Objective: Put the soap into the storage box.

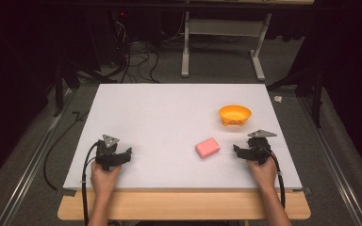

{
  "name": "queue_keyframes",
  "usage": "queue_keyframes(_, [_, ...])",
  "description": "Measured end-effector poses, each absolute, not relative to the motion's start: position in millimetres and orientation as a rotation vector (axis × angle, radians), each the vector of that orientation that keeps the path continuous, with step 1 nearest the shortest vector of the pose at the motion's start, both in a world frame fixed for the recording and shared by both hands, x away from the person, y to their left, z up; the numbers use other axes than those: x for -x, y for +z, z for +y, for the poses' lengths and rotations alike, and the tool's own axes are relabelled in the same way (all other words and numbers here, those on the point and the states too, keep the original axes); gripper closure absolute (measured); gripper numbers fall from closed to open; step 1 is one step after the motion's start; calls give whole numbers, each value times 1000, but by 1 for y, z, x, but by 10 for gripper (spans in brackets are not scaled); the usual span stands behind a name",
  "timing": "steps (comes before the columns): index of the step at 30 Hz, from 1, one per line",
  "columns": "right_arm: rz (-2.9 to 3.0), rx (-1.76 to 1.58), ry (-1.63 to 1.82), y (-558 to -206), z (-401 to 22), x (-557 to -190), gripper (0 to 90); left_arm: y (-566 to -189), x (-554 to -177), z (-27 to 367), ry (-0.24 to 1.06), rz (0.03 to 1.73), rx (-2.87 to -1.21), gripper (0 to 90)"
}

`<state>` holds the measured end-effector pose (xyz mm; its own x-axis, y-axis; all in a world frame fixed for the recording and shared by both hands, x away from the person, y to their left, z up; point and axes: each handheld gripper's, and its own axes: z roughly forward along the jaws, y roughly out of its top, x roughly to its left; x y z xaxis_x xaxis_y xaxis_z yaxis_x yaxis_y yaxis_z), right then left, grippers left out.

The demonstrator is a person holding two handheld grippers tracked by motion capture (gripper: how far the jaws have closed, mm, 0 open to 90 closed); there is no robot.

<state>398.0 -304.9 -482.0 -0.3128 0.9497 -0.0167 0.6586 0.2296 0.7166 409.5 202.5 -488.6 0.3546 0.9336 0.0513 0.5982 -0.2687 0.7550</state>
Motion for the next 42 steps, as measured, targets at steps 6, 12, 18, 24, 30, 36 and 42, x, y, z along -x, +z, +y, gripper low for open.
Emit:
queue_keyframes(6, [2055,-1473,853,-482,-305,-398,266,-489,-410,202,667,1329,-1975,242])
queue_keyframes(12, [2055,-1474,855,-482,-305,-398,266,-489,-410,203,663,1330,-1972,242])
queue_keyframes(18, [2059,-1474,855,-482,-306,-399,263,-489,-410,203,659,1331,-1971,242])
queue_keyframes(24, [2065,-1476,850,-481,-305,-399,260,-489,-410,203,657,1332,-1972,242])
queue_keyframes(30, [2070,-1476,852,-481,-305,-399,249,-488,-410,203,658,1332,-1972,242])
queue_keyframes(36, [2076,-1480,846,-481,-304,-399,218,-489,-410,203,654,1333,-1969,242])
queue_keyframes(42, [2061,-1497,860,-478,-306,-397,206,-489,-411,204,646,1335,-1969,242])
